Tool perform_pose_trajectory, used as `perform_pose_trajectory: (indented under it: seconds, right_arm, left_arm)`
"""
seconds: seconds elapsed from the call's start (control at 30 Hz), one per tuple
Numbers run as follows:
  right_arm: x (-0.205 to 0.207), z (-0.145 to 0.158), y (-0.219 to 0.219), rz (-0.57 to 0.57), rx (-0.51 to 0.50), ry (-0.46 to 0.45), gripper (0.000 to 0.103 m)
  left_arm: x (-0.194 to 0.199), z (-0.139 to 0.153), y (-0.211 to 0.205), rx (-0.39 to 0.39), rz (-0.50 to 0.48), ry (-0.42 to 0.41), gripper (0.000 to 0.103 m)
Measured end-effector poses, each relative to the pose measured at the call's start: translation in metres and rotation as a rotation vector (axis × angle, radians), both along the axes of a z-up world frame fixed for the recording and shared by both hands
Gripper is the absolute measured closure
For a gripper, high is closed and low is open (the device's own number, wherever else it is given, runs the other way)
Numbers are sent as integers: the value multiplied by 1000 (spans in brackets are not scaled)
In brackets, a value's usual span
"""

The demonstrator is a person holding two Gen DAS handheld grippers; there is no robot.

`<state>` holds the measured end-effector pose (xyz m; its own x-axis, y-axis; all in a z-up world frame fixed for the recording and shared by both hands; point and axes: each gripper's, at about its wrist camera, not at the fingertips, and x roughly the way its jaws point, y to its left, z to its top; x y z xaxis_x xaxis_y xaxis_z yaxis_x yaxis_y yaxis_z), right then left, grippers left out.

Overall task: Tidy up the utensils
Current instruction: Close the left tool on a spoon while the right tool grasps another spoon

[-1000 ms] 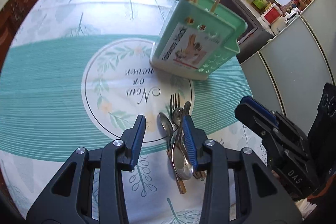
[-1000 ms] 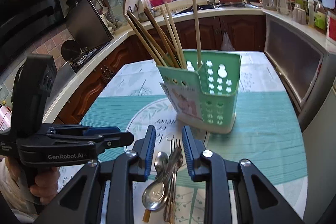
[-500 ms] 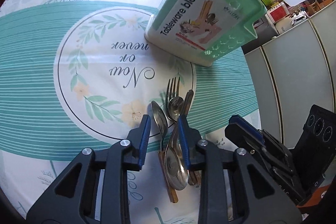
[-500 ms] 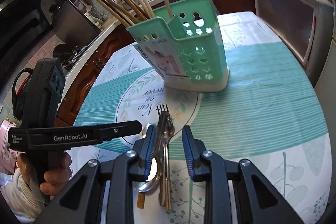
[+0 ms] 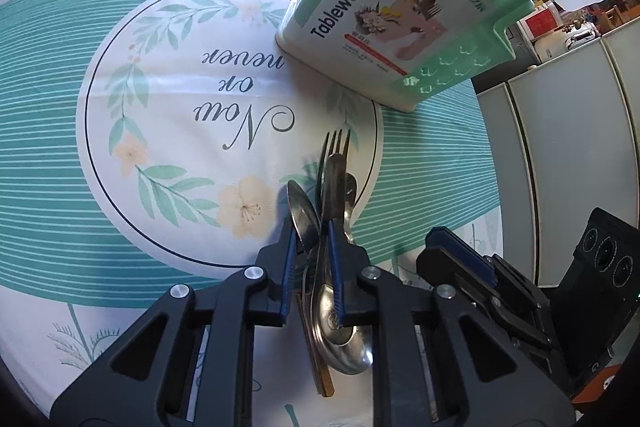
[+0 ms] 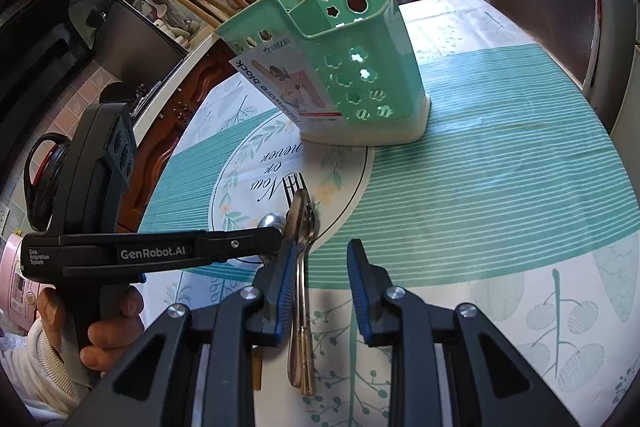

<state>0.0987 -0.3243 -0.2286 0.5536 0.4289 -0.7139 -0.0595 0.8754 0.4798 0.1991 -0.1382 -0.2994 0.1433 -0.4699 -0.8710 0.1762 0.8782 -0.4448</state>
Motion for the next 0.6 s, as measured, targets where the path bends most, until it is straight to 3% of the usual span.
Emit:
perform_pose_trajectory:
  seconds: [0.1,0.17,0.4,0.6]
  right_arm:
    - [1,-2,2,9,5,1,77]
    - [1,-2,4,13,8,1,77]
    - [5,-3,12,50,2,17,77]
    - [12,-1,27,107,-21,22,77]
  left_arm:
    - [1,-5,-1,-45,5,23,100]
    - [-1,-4,-1,-32,5,5,101]
    - [-12,2,17,13,20,-23,102]
    - [-22,6,34,-8,22,-37,102]
